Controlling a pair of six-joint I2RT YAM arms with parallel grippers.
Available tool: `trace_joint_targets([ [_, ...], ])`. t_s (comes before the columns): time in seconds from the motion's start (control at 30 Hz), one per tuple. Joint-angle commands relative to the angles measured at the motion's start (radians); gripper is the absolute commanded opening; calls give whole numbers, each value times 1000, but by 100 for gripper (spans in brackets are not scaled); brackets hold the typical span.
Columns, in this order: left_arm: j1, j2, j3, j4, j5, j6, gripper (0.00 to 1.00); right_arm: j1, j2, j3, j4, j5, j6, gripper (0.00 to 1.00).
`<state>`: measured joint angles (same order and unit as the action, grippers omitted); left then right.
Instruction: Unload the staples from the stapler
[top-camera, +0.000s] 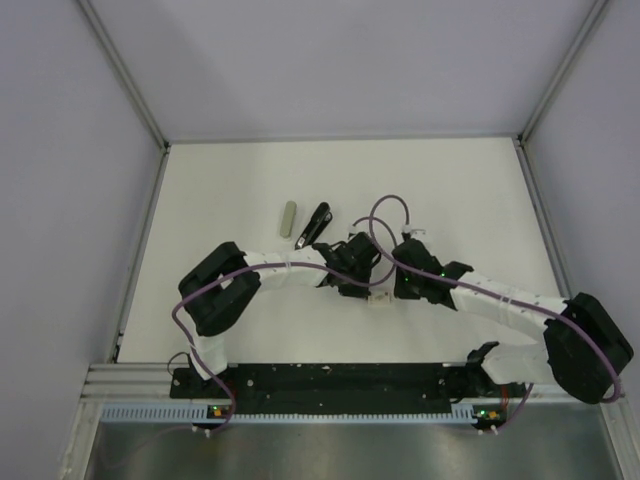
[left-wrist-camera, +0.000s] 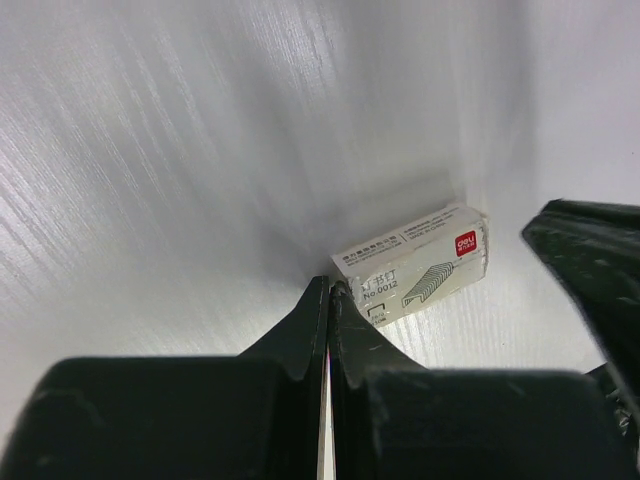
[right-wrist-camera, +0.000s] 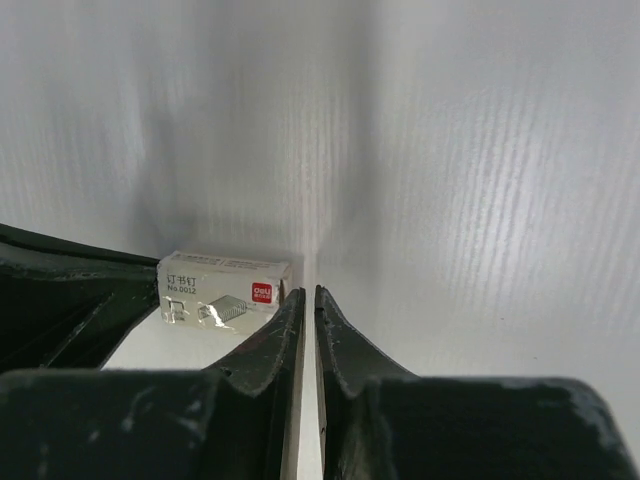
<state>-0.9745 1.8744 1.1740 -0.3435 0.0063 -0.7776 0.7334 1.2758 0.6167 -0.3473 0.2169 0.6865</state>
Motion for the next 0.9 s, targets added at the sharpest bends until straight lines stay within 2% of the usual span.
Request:
trace_joint_targets([
  [0.0,0,-6,22,-35,-32,46,0,-58,-99,51,-48,55,-54,10],
  [0.07,0,-27,29,-51,-42,54,11,-95,-133,58,-70,50,-77,13],
  [0.37,2,-162,13,-135,-158,104,32,-180,-233,126,-125,79,-182,31],
  [0.63,3,-452,-66,-186,-319,165,65,-218,-276,198,-143,64,-237,60],
  [0.67,3,-492,-68,-190,-336,178,69,-218,-274,216,-151,55,-248,71],
  [0.7,3,-524,-68,-198,-356,187,73,-216,-276,233,-160,55,-254,76],
  [0.73,2,-561,-71,-199,-371,198,77,-216,-280,244,-170,49,-258,98],
  [0.8,2,-635,-79,-198,-410,222,84,-218,-296,262,-179,56,-269,99],
  [0.83,2,-674,-85,-195,-431,233,95,-218,-305,270,-182,58,-274,99],
  [0.87,3,-711,-99,-181,-454,250,99,-218,-320,279,-188,59,-274,99],
])
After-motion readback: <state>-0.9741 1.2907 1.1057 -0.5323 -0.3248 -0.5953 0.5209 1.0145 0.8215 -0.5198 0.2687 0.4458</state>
